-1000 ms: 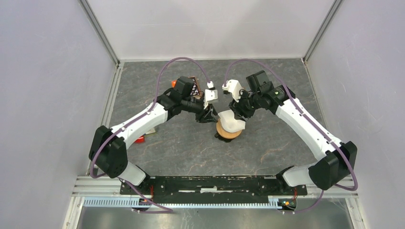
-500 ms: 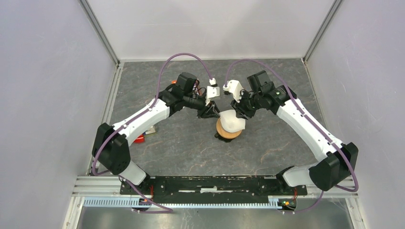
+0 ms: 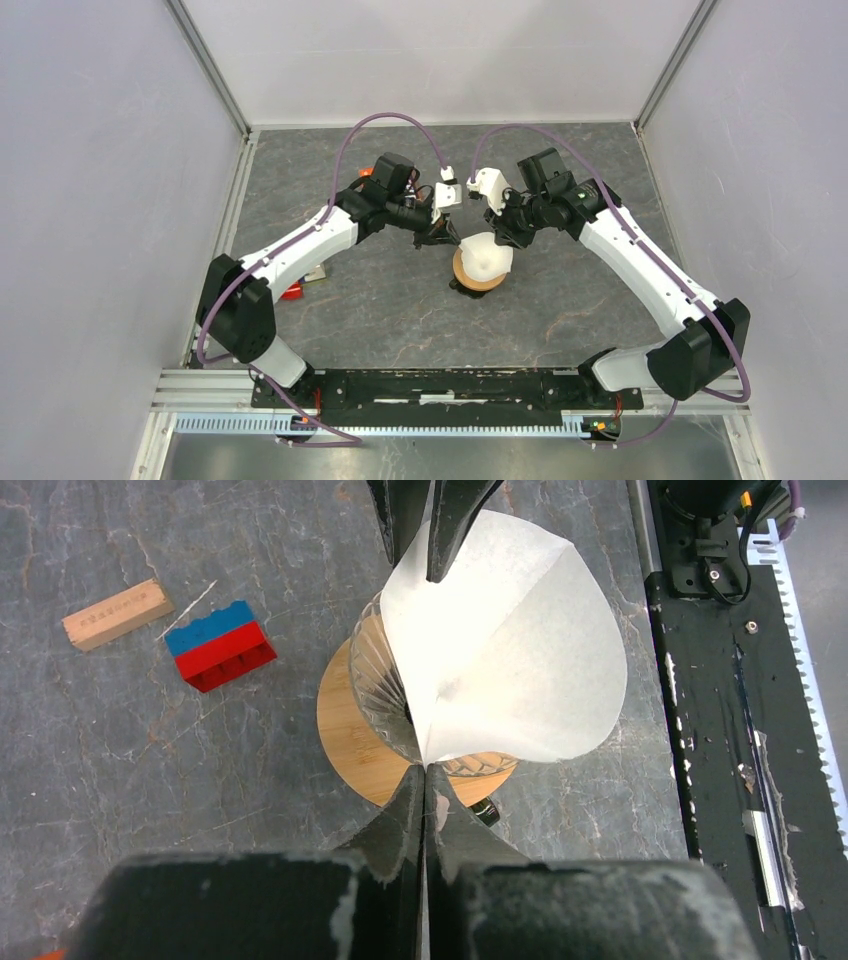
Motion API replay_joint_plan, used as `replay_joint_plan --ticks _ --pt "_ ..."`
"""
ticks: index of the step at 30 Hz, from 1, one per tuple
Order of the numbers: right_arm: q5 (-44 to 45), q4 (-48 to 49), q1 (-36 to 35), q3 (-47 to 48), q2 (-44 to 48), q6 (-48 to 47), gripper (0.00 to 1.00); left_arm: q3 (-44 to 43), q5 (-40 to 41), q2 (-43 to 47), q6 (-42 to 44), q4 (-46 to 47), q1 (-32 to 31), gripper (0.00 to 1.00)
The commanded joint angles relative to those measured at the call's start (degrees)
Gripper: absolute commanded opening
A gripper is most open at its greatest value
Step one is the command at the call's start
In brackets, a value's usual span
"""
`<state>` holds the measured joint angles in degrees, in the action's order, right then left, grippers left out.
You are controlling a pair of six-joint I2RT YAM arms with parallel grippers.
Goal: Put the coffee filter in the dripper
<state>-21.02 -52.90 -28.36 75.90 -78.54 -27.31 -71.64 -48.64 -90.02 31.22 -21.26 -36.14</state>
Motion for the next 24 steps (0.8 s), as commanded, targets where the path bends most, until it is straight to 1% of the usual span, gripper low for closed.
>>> replay_joint_plan --ticks 1,8,15,21,24 --pt "-1.6 0.4 0.2 -0.4 0.6 -0.2 0.21 -1.6 -2.1 -0.5 2.3 -0.2 -0.6 0.02" --pt "-2.0 1.5 0.2 -2.5 0.7 -0.6 0.14 -0.1 -0.6 0.4 3.2 -0.1 -0.9 0.02" --pt "-2.1 4.0 0.2 -5.2 0.9 -0.5 0.09 1.0 1.0 0.3 3.9 0.7 -1.0 0.02" --pt "-1.2 5.9 0.2 -5.2 0.8 0.4 0.07 2.2 2.4 0.1 5.1 1.3 -1.3 0.02" --pt "-0.5 6.6 0.2 -4.5 1.2 0.6 0.09 2.5 2.9 0.2 5.5 1.3 -1.3 0.02"
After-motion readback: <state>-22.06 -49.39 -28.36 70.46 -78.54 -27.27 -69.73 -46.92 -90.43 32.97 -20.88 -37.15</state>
